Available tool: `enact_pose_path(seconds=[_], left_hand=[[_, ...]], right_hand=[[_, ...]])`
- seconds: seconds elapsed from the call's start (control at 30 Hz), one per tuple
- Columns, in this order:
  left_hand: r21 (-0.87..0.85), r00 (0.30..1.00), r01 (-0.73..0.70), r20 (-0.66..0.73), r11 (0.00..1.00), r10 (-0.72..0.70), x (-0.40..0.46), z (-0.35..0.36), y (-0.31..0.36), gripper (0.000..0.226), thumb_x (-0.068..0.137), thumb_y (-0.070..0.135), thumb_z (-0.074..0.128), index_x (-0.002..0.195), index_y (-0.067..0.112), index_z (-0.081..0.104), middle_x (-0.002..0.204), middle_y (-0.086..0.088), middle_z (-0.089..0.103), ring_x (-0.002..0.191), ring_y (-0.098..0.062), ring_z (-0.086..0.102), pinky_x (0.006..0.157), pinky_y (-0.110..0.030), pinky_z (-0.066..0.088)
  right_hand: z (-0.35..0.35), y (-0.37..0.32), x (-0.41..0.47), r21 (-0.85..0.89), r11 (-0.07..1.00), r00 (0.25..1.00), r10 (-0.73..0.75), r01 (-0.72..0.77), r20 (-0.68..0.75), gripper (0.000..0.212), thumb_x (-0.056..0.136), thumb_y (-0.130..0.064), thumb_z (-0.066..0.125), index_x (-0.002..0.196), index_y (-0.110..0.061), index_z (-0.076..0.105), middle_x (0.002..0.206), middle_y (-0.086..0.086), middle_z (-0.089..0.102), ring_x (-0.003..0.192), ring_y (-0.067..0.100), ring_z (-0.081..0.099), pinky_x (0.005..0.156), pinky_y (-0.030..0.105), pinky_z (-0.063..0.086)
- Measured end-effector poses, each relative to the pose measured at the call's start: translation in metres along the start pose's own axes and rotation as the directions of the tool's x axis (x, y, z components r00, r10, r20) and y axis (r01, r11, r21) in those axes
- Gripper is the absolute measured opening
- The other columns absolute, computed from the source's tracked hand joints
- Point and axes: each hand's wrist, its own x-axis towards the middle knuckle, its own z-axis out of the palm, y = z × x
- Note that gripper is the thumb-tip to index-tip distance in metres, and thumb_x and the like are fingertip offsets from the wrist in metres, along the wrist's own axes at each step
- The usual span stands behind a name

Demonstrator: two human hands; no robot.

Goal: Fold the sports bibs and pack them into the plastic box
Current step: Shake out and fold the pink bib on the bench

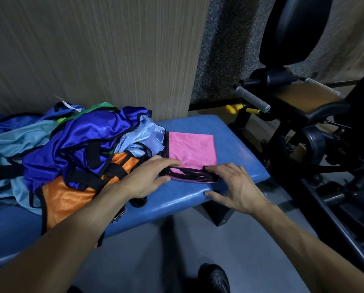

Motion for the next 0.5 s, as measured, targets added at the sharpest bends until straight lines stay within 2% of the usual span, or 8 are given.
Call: enact_pose_path(seconds=[0.07,0.17,0.23,0.3,0.37,0.4,0.47,0.5], left_hand=[[-0.026,1.000,0.024,-0.008,0.999,-0.025,0.003,0.001,0.001,0.049,0.099,0.019,0.064,0.142,0.039,0.052,0.122,0.013,0.055,0.118,0.000,0.047,0.099,-0.006,0.030],[-0.158,0.993,0.105,-0.031,0.982,-0.111,0.008,0.002,-0.001,0.035,0.101,0.028,0.062,0.135,0.038,0.057,0.130,0.014,0.062,0.126,-0.002,0.053,0.105,-0.027,0.044],[-0.287,0.987,0.147,-0.020,0.947,-0.160,0.009,0.002,0.000,0.029,0.101,0.032,0.062,0.130,0.031,0.060,0.131,0.014,0.064,0.133,-0.006,0.052,0.111,-0.037,0.044],[-0.393,0.978,0.186,-0.012,0.900,-0.207,0.010,0.001,0.005,0.024,0.101,0.029,0.062,0.126,0.029,0.061,0.131,0.014,0.064,0.133,-0.001,0.049,0.112,-0.028,0.041],[-0.463,0.974,0.198,-0.004,0.864,-0.225,0.006,-0.001,0.013,0.021,0.102,0.019,0.060,0.115,0.036,0.060,0.116,0.025,0.067,0.113,0.020,0.052,0.096,-0.007,0.039],[-0.495,0.973,0.199,-0.006,0.846,-0.232,0.005,-0.002,0.017,0.023,0.102,0.017,0.060,0.111,0.038,0.058,0.110,0.026,0.068,0.103,0.025,0.053,0.090,-0.004,0.039],[-0.518,0.971,0.204,0.002,0.830,-0.238,0.000,0.000,0.020,0.019,0.102,0.019,0.060,0.112,0.035,0.059,0.112,0.017,0.070,0.098,0.019,0.058,0.089,-0.007,0.042],[-0.520,0.969,0.212,0.005,0.828,-0.245,-0.003,0.001,0.023,0.016,0.102,0.021,0.060,0.113,0.032,0.060,0.111,0.012,0.071,0.097,0.014,0.060,0.089,-0.012,0.044]], right_hand=[[0.002,-0.001,0.000,0.050,0.998,0.999,0.025,-0.024,-0.023,0.065,0.082,-0.058,0.068,0.137,-0.026,0.056,0.115,-0.012,0.063,0.109,0.012,0.054,0.092,0.032,0.040],[0.002,-0.009,0.004,0.096,0.992,0.995,0.081,-0.076,-0.050,0.060,0.079,-0.049,0.066,0.133,-0.024,0.057,0.116,-0.011,0.065,0.107,0.014,0.055,0.089,0.029,0.036],[0.003,-0.013,0.006,0.113,0.987,0.992,0.117,-0.111,-0.051,0.055,0.077,-0.039,0.066,0.129,-0.024,0.057,0.113,-0.011,0.066,0.106,0.016,0.055,0.088,0.030,0.036],[0.002,-0.017,0.005,0.163,0.975,0.985,0.161,-0.150,-0.055,0.051,0.076,-0.029,0.067,0.126,-0.025,0.056,0.111,-0.012,0.065,0.106,0.016,0.057,0.089,0.032,0.039],[-0.003,-0.020,0.002,0.249,0.951,0.978,0.202,-0.185,-0.043,0.048,0.079,-0.021,0.069,0.124,-0.024,0.055,0.110,-0.014,0.063,0.106,0.009,0.057,0.091,0.029,0.042],[-0.005,-0.021,0.000,0.287,0.937,0.976,0.216,-0.199,-0.029,0.045,0.082,-0.019,0.070,0.124,-0.024,0.055,0.110,-0.015,0.062,0.103,0.001,0.057,0.089,0.024,0.042],[-0.010,-0.022,-0.006,0.355,0.906,0.971,0.238,-0.231,0.024,0.038,0.085,-0.021,0.073,0.119,-0.025,0.057,0.106,-0.017,0.065,0.089,-0.007,0.057,0.081,0.015,0.041],[-0.012,-0.023,-0.007,0.405,0.876,0.964,0.259,-0.264,0.068,0.035,0.084,-0.027,0.074,0.115,-0.027,0.058,0.101,-0.016,0.067,0.082,-0.003,0.058,0.079,0.018,0.045]])
